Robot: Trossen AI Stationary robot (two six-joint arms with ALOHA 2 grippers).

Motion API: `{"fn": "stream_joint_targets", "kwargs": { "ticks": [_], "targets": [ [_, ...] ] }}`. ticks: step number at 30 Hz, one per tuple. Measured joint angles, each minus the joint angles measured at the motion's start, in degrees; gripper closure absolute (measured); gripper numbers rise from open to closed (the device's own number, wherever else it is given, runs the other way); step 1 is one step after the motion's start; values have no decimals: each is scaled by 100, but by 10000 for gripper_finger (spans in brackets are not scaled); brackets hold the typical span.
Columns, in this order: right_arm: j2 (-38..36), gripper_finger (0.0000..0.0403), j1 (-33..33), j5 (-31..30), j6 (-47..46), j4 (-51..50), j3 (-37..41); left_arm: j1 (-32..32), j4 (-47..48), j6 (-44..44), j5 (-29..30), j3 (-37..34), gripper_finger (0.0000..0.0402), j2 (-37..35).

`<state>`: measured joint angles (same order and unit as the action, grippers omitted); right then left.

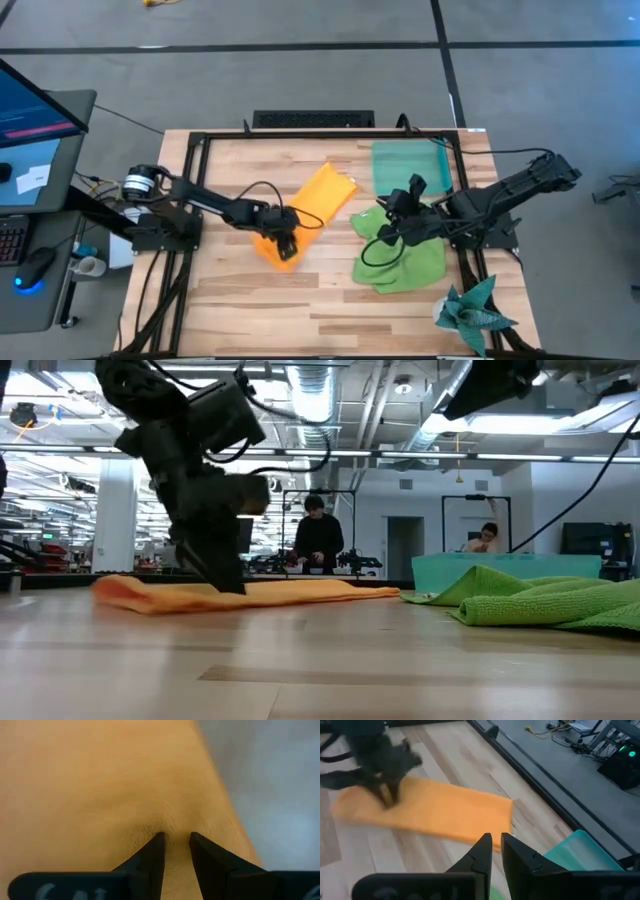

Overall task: Roll microfiber towels into tight, uniform cylinder then place into a basket
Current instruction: Fold the orange towel

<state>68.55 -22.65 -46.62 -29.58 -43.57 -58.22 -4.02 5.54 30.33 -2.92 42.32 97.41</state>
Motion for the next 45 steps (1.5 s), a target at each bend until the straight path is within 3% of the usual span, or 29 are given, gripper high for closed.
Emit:
{"fn": "stream_joint_targets", "kwargs": {
  "ticks": [5,9,14,20,28,33,38,45],
  "targets": [
    [0,338,-11,3,-183,-4,0,-242,-983,-597,-1606,222,313,418],
    [5,338,-70,13,-412,-6,44,-240,-843,-1187,-1774,650,313,357],
    [11,338,-175,34,-694,-100,157,-39,288,-2073,-1131,1275,313,36],
    [12,338,-223,34,-828,-114,157,287,1054,-3033,554,1741,313,-79],
    [11,338,-198,28,-755,-102,155,906,950,-3564,203,1739,313,696],
    [11,338,-197,27,-473,-94,155,1189,596,-3412,171,1765,313,1120],
    [11,338,-197,25,-405,-96,155,1271,762,-2657,259,1780,313,1207],
    [11,338,-197,23,-339,-92,155,1338,1060,-1652,2032,1751,313,1081]
  ]
}}
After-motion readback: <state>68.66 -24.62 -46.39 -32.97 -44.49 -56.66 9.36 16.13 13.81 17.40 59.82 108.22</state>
